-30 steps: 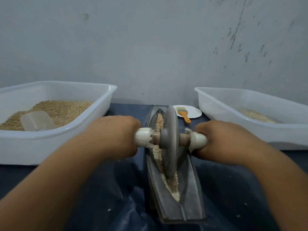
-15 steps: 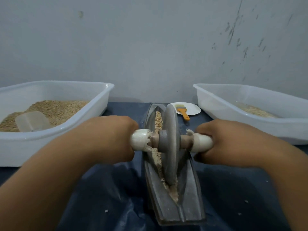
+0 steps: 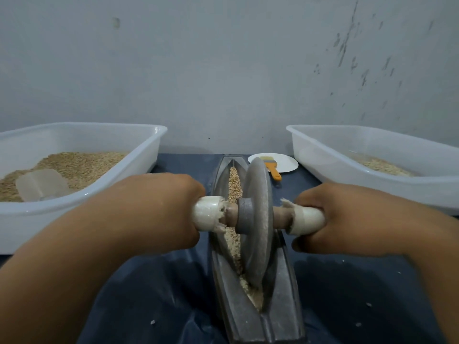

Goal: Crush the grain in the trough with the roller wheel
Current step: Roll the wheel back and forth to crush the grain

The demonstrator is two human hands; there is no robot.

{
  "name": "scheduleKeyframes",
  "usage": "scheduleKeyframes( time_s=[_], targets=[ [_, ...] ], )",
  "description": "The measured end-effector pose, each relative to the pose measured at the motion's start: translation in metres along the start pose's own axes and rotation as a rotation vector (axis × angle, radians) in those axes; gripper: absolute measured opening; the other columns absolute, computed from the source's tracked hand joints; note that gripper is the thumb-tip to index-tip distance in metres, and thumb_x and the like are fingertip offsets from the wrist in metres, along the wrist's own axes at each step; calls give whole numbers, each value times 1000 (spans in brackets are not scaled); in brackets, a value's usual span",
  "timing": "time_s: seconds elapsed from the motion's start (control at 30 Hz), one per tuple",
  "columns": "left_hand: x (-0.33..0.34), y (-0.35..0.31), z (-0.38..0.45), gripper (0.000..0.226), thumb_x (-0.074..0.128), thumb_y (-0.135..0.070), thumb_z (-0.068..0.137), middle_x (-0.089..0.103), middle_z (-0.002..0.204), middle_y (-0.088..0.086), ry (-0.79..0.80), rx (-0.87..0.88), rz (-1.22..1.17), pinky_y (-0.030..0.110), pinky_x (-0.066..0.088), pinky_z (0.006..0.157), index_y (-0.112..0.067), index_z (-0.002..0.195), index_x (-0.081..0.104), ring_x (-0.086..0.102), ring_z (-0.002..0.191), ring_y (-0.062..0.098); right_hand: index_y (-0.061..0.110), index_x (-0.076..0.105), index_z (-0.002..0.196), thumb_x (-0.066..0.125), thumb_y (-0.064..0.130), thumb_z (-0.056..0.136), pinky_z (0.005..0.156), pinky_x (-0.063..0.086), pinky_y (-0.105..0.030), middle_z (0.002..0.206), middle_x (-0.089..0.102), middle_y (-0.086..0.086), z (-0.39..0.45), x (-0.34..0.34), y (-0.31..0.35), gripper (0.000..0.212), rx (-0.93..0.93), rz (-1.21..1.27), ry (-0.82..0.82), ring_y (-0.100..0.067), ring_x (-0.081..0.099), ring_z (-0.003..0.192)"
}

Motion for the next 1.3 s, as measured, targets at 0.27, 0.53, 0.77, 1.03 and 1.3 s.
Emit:
scheduleKeyframes(
  time_s=[0.27,0.53,0.77,1.03,1.3],
  targets=[
    [1,-4,5,20,64,-32,72,56,70,-10,-96,-31,71,25,37,55,-31,70,44,51,64,3,33,56,79,70,38,70,63,51,-34,72,63,9,16,8,-3,17,22,-99,-118,-7,60,66],
    [-1,-8,10,19,63,-30,73,55,71,-9,-107,-24,59,25,40,59,-30,70,44,51,64,5,32,56,78,71,39,72,63,50,-32,71,63,9,22,8,1,17,35,-102,-163,-8,60,68],
    [-6,-2,-4,16,63,-36,62,59,66,-12,-78,24,51,22,44,52,-37,74,52,55,59,1,40,58,80,69,50,56,60,54,-40,68,65,11,0,0,-3,28,2,91,54,-8,62,56],
    [0,0,0,16,66,-31,64,62,68,-8,61,-30,-20,28,53,62,-31,74,53,59,62,7,33,55,81,69,36,66,58,48,-32,72,61,13,8,1,-3,21,-55,-27,-71,-6,58,62],
    [1,-7,8,20,63,-29,74,55,72,-8,-117,-3,55,26,39,59,-30,70,43,52,65,8,32,55,79,72,41,70,66,52,-36,70,62,10,17,8,-2,20,-9,-20,-185,-7,59,66]
  ],
)
Point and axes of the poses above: each hand's wrist, its own z-axis towards the middle knuckle, its own x-axis out of the palm, y = z × x, the point moved 3 cm from there along z, towards the middle knuckle
